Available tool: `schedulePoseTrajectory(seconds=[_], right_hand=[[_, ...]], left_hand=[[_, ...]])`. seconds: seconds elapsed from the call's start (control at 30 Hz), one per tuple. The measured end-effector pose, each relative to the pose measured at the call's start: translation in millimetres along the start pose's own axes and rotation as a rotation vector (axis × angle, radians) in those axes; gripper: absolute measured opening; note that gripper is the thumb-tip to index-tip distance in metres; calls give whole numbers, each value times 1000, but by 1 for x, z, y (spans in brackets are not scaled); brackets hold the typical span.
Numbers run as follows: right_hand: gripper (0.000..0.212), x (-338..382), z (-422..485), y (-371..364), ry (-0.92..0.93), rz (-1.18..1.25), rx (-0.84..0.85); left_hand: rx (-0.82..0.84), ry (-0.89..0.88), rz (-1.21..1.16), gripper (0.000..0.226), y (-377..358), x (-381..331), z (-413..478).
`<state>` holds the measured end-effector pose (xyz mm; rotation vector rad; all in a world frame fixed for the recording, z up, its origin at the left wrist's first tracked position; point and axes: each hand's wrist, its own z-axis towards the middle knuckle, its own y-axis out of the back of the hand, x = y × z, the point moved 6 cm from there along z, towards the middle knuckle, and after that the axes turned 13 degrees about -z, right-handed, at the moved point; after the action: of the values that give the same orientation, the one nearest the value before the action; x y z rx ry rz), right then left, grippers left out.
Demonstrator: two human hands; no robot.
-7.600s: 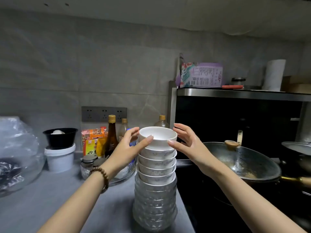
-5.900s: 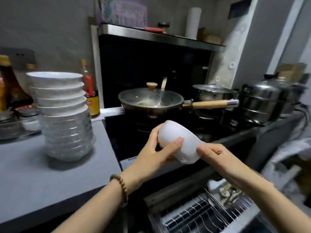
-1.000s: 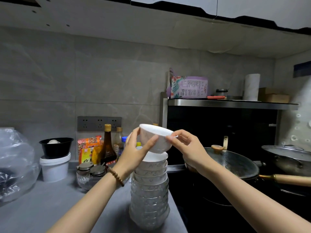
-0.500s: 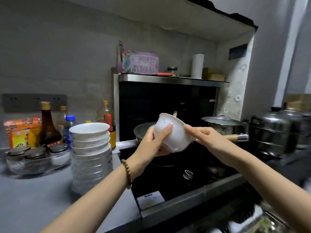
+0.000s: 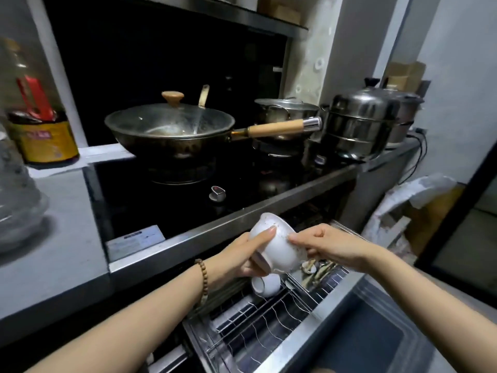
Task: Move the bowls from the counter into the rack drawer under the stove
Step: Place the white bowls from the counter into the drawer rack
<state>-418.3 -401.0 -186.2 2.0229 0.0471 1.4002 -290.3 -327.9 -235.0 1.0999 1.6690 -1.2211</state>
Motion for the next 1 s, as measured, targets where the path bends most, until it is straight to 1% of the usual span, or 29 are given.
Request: schedulePoseTrajectory(seconds=[0.03,0.1,0.17,0.27,0.37,0.4,0.5,0.53,0.6,0.77,0.8,0.9,0.93,1.0], right_hand=[[39,-13,4,-5,-23,10,26],[29,-36,14,-16,-72,44,87],[29,-60,26,-25,-127,59,136],[26,-98,50,-37,-179,38,176],[22,-131,74,-47,-205,-5,193],[22,-140,81,-51,-207,-22,200],[18,-169,106,-60,-215,-17,194],[16,-178,115,-62,-224,-13,186],[14,-196,132,-65,-252,-5,187],[18,-231,167,-68,-279,-23,184],[18,-236,172,-68,-282,-28,175],[17,-250,183,-67,-311,-18,178],[18,-255,186,-68,-323,-16,181],[19,-264,191,-70,-339,-7,177]], left_hand=[[7,30,8,83,3,16,9],[-7,87,-20,71,12,45,25],[-58,144,-50,65,24,69,37],[-81,198,-73,73,40,100,52],[-155,254,-131,64,57,130,67],[-190,270,-141,65,63,142,73],[-260,301,-144,81,83,170,94],[-286,311,-127,81,90,178,102],[-317,304,-87,72,99,188,115],[-370,318,38,51,116,202,145],[-388,327,50,55,120,206,150],[-398,347,63,89,127,221,164],[-402,343,63,96,128,225,168],[-422,332,32,104,132,232,176]])
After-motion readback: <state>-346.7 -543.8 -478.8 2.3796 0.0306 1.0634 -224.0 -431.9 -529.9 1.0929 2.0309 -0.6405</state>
